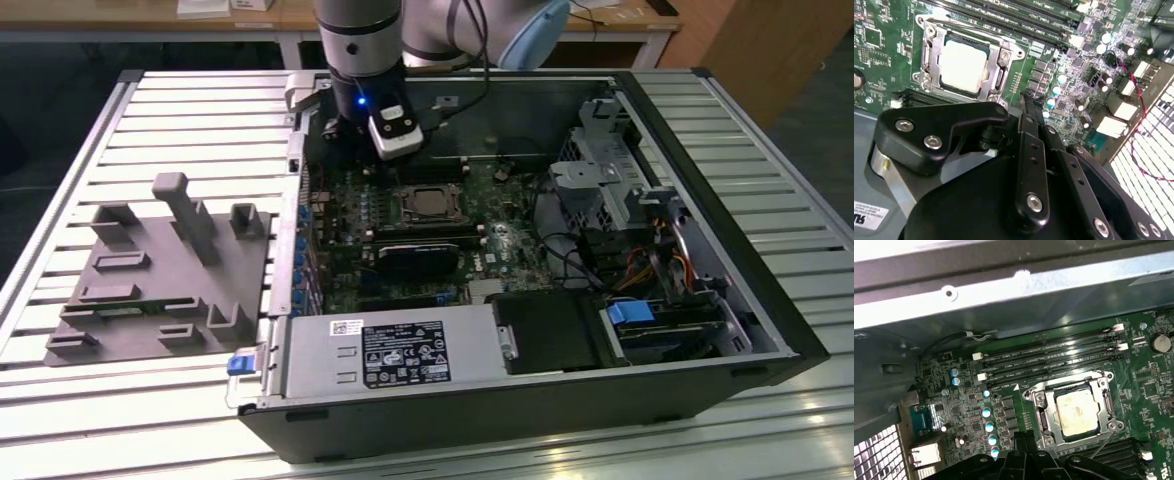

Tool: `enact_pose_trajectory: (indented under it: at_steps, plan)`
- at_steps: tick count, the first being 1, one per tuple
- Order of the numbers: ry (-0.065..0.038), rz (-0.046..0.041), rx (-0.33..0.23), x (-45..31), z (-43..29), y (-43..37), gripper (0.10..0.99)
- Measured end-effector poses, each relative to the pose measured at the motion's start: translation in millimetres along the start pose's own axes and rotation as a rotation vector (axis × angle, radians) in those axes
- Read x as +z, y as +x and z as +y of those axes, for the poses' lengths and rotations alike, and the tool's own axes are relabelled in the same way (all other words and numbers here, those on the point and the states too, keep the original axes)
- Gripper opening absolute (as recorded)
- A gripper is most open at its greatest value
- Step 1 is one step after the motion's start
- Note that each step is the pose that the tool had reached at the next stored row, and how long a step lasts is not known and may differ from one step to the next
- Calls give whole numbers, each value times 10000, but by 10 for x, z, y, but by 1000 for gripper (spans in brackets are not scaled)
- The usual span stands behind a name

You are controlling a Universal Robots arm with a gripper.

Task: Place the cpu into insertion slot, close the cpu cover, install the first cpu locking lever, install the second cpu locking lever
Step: 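Install the first cpu locking lever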

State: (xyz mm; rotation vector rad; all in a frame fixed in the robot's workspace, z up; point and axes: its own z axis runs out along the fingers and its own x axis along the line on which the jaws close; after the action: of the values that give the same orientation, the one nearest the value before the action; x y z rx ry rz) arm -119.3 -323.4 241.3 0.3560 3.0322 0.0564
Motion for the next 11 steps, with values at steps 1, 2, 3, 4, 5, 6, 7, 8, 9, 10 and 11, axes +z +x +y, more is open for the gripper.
enact_pose_trajectory:
  at_steps: [1, 2, 3, 4, 5, 6, 7, 8, 9, 10, 11]
  plan:
    - [-38, 8, 3, 0, 0, 2, 102]
    - [-123, 29, 12, -1, -1, 3, 102]
    - [-247, 59, 24, -1, -1, 4, 102]
    - [-380, 90, 36, -1, -1, 6, 102]
    - [-506, 119, 46, -1, -2, 9, 102]
    - [-623, 148, 55, -2, -3, 13, 102]
    - [-737, 177, 64, -3, -4, 17, 102]
    - [-853, 203, 73, -3, -5, 21, 102]
    - [-966, 229, 82, -3, -5, 23, 102]
    - [-1068, 254, 90, -3, -6, 25, 102]
    - [-1169, 278, 98, -3, -7, 28, 102]
